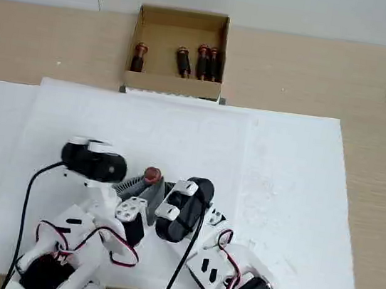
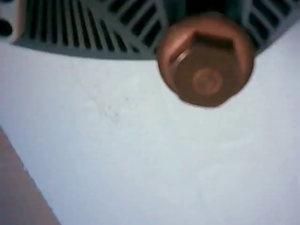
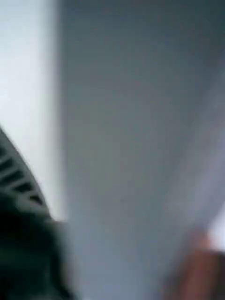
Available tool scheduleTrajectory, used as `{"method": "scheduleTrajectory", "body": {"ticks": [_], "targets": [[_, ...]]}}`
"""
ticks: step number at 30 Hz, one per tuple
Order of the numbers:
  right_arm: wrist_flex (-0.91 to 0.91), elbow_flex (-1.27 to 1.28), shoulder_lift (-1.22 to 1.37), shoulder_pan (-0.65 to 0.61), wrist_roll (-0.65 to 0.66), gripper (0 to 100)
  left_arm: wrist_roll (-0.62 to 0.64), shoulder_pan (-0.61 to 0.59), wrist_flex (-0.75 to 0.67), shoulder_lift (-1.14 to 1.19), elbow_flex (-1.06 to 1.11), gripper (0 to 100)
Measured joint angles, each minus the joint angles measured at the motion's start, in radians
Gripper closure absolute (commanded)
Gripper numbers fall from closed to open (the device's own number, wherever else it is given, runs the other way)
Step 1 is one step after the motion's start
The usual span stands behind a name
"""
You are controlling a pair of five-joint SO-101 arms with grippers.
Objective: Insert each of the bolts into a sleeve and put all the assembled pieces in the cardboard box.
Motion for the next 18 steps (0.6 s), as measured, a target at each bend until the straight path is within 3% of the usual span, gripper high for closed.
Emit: {"method": "scheduleTrajectory", "body": {"ticks": [10,18], "targets": [[0.000,-0.003,0.003,0.000,0.000,99.5,-0.074,0.006,0.020,-0.006,0.031,99],[0.002,-0.003,0.005,0.009,0.000,99.5,-0.098,-0.006,0.023,-0.005,0.037,79]]}}
